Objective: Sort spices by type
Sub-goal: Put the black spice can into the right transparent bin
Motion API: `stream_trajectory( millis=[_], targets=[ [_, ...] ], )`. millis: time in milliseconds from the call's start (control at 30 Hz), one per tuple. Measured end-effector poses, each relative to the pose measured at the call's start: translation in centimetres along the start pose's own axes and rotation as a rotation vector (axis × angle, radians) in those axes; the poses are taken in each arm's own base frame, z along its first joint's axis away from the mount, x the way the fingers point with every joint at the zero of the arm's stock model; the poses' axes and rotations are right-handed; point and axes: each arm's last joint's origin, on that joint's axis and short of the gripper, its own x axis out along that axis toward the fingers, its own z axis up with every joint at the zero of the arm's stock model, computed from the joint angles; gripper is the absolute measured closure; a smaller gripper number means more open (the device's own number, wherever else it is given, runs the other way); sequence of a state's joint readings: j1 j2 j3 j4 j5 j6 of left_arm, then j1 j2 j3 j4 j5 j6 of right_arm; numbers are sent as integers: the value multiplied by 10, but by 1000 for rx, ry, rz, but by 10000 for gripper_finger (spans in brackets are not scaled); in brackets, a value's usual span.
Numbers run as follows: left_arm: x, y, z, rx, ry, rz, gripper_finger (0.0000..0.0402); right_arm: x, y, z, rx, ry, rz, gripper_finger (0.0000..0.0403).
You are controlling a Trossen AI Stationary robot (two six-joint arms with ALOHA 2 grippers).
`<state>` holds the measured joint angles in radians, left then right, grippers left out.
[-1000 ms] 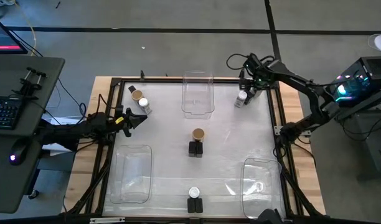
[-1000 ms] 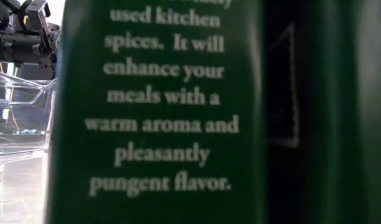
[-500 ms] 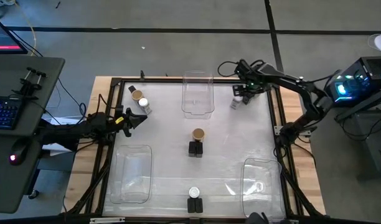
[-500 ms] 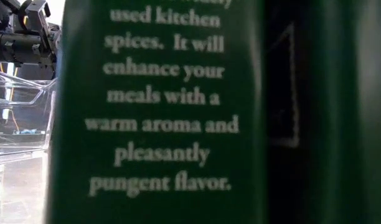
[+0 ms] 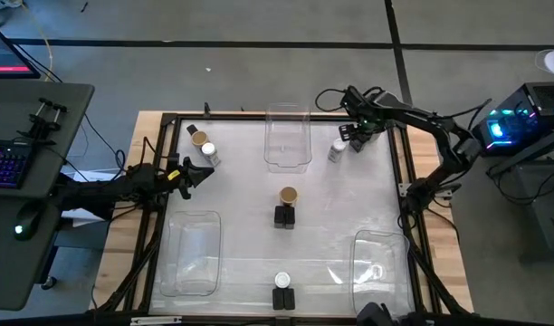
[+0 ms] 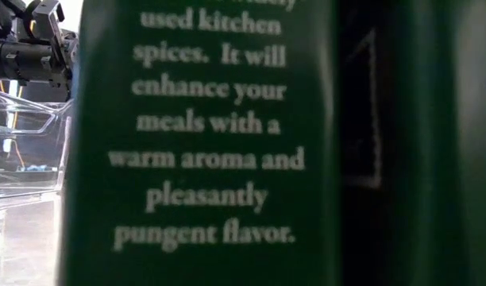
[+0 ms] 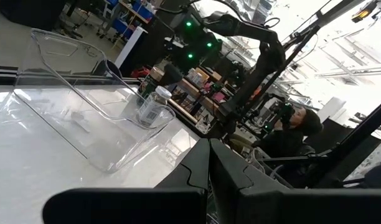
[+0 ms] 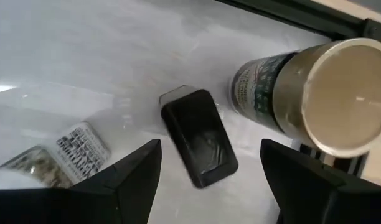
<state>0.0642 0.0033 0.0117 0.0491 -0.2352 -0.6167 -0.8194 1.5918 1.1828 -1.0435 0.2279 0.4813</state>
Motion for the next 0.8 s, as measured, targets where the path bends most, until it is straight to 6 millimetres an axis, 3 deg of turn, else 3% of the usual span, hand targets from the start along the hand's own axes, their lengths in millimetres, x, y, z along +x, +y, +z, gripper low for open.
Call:
stream_trajectory(
  millis=[500, 600, 733, 800],
  targets=[
    [0, 0, 0, 0, 0, 0, 401, 41, 8, 10, -142, 130, -6, 141],
    [0, 0, 0, 0, 0, 0, 401, 41, 8, 10, -163, 122, -12, 185],
    [0, 0, 0, 0, 0, 0, 402, 32, 4, 8, -197, 105, -13, 289],
    [0, 0, 0, 0, 0, 0, 402, 18, 1, 5, -200, 74, 11, 287]
  ],
)
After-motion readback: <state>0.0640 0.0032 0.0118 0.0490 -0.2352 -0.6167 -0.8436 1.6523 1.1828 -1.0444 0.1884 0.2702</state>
